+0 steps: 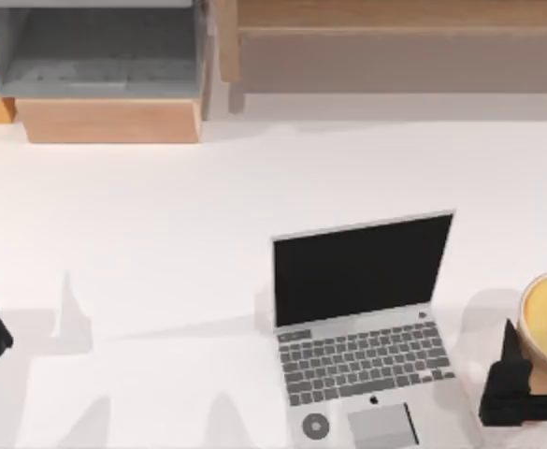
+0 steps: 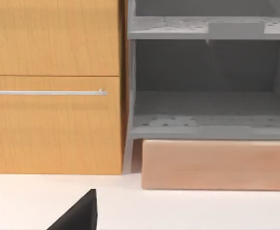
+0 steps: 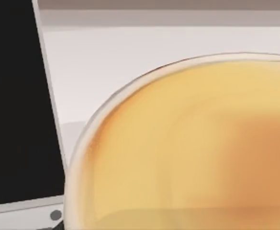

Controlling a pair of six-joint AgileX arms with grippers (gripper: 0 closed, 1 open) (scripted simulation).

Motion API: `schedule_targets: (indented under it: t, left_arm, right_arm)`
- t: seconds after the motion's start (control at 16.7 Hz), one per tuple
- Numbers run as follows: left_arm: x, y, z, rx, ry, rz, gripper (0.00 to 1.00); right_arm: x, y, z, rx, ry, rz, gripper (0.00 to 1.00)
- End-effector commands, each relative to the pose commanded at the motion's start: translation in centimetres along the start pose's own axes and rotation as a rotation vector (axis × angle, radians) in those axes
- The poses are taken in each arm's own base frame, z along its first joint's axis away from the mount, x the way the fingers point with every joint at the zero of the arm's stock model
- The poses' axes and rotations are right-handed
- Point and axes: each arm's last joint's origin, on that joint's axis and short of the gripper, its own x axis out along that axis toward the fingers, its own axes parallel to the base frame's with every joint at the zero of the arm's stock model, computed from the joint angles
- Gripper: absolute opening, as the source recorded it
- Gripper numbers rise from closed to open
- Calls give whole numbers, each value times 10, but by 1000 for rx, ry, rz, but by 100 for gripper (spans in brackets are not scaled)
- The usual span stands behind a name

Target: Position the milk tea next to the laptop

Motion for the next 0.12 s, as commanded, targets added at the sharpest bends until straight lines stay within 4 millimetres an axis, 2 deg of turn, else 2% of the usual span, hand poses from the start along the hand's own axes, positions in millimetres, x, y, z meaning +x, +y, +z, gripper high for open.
schedule_targets:
  t: [0.12]
  left_arm:
    - [0,0,0,0,0,0,100]
  right_arm:
    - [0,0,0,0,0,0,100]
